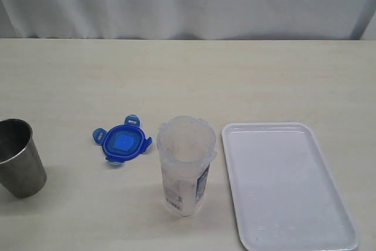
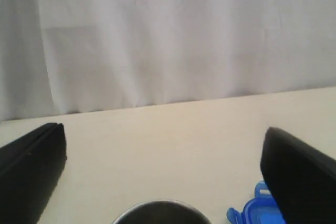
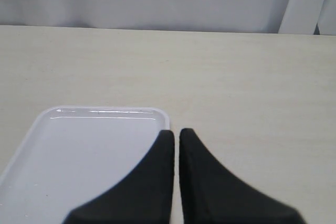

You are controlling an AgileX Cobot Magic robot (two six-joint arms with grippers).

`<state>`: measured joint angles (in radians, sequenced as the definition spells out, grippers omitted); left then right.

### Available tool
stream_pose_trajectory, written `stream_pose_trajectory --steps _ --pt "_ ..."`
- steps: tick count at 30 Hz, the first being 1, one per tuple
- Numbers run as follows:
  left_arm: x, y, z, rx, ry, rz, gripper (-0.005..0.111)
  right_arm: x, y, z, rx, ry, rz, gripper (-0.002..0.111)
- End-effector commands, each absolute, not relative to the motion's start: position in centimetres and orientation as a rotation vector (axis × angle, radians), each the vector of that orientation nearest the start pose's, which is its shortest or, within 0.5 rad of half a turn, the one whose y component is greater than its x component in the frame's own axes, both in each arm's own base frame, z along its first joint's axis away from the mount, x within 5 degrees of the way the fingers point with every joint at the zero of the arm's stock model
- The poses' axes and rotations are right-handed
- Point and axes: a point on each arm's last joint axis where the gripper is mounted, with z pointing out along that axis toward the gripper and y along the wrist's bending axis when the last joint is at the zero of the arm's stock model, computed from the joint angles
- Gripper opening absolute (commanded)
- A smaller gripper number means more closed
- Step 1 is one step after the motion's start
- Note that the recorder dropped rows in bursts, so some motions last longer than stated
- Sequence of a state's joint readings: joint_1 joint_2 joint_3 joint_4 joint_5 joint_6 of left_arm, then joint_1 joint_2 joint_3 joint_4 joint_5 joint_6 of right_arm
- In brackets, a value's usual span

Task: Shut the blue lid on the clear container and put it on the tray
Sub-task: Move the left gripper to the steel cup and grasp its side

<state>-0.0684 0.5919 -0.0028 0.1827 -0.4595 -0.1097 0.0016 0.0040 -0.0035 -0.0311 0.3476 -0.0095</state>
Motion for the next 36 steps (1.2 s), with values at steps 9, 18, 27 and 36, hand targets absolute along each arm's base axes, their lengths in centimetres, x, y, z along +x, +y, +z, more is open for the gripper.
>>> stream_pose_trajectory --steps 9,18,27,36 --pt "14.2 -2.0 17.0 0.218 1.816 -0.094 0.105 5.3 -0.1 18.2 -0.035 1.828 -0.039 0.004" --pt "14.9 -2.0 15.5 0.229 1.895 -0.090 0.105 5.3 -0.1 18.2 -0.035 1.828 -0.039 0.004" --pt "15.2 -1.4 14.8 0.164 1.933 -0.042 0.105 5.3 -0.1 18.2 -0.031 1.828 -0.034 0.004" --pt "15.7 -1.5 13.5 0.172 1.985 -0.047 0.105 5.3 -0.1 18.2 -0.031 1.828 -0.034 0.004"
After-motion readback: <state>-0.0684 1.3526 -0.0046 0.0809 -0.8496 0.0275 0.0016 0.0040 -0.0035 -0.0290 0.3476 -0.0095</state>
